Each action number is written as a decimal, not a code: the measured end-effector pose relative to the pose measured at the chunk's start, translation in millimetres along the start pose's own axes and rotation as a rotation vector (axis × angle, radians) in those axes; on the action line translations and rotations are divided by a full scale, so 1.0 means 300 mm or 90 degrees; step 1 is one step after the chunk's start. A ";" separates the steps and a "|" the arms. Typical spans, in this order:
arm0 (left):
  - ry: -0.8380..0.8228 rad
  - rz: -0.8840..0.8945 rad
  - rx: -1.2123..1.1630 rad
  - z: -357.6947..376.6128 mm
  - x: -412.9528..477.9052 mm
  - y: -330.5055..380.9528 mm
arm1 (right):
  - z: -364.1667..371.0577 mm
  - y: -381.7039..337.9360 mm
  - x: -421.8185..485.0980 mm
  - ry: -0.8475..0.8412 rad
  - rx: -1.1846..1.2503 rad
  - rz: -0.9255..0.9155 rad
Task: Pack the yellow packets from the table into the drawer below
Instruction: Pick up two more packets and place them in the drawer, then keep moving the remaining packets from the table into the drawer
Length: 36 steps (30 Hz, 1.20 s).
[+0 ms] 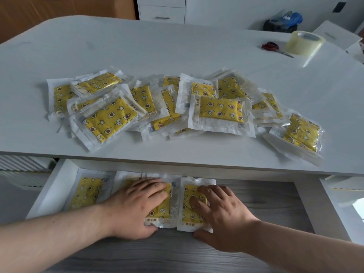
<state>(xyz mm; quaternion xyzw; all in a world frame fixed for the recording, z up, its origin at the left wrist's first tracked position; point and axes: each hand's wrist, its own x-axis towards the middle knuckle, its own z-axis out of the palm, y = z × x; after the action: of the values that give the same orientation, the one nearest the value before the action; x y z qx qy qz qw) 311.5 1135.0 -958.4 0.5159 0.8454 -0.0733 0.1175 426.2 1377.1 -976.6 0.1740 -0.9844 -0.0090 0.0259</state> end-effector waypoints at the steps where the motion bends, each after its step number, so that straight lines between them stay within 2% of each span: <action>1: -0.006 -0.006 0.004 -0.002 0.001 -0.001 | 0.003 -0.002 0.002 0.004 -0.001 0.003; 6: 0.002 0.005 -0.083 0.021 0.008 -0.010 | 0.014 0.001 0.001 0.027 0.010 0.043; 13: -0.044 0.022 -0.077 0.016 0.010 -0.025 | 0.008 0.034 -0.008 -0.018 0.069 0.056; 15: 0.035 0.028 -0.063 0.012 0.000 -0.037 | -0.011 0.052 0.001 0.014 0.121 0.090; 18: 0.076 0.005 -0.049 0.019 -0.003 -0.045 | -0.028 0.076 0.030 0.043 0.180 0.142; 22: 0.084 -0.008 -0.061 0.035 0.010 -0.046 | -0.013 0.072 0.052 -0.012 0.225 0.165; 30: 0.081 -0.048 -0.113 0.013 0.009 -0.037 | 0.000 0.071 0.057 -0.044 0.284 0.189; 34: 0.046 -0.022 -0.112 -0.005 -0.004 -0.044 | -0.059 0.067 0.055 -0.064 0.263 0.156; 36: 0.049 0.002 -0.112 -0.032 -0.023 -0.041 | -0.146 0.059 0.059 -0.105 0.302 0.169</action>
<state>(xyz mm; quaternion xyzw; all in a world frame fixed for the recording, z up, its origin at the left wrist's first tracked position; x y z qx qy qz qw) 302.4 1125.8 -947.3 0.5073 0.8517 0.0211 0.1299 405.9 1387.2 -931.5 0.0437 -0.9719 0.2110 -0.0946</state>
